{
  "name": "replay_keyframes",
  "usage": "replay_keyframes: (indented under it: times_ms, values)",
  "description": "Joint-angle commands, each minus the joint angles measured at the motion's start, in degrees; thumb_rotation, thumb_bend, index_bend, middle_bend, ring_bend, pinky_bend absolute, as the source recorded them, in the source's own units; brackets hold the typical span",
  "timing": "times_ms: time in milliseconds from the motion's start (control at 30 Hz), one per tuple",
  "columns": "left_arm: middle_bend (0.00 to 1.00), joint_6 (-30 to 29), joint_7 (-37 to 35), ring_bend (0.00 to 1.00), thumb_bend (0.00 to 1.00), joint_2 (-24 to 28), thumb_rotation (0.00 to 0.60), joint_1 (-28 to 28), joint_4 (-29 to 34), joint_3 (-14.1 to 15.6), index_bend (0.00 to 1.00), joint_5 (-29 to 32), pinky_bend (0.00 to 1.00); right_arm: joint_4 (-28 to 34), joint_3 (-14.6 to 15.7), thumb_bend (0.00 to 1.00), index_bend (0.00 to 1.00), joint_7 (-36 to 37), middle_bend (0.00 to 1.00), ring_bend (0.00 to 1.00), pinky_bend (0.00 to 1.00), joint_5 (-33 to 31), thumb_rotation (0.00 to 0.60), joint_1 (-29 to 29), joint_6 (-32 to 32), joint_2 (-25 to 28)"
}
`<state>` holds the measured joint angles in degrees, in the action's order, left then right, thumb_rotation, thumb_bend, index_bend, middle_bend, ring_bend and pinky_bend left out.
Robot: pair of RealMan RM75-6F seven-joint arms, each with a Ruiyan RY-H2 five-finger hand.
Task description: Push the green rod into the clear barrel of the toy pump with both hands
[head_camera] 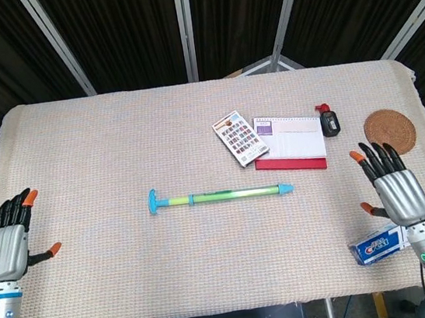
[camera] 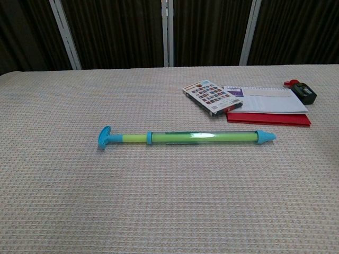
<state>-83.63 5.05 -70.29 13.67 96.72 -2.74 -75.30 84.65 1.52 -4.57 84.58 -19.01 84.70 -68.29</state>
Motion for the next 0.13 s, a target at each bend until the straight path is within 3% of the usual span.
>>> replay_keyframes:
  times_ms: [33,133]
  values:
    - [0.00,0.5,-2.3,0.00,0.00,0.5,0.600,-1.0,-1.5,0.9,0.00,-1.1,0.00,-0.4,0.2,0.00,0.00,0.0,0.00,0.00,0.00,0.4,0.600,1.5,0.7,0.1]
    - [0.00,0.8,-2.5,0.00,0.00,0.1,0.600,-1.1,-2.0,0.6,0.00,-1.5,0.00,-0.2,-0.3,0.00,0.00,0.4,0.00,0.00,0.00,0.4,0.600,2.0,0.5,0.1]
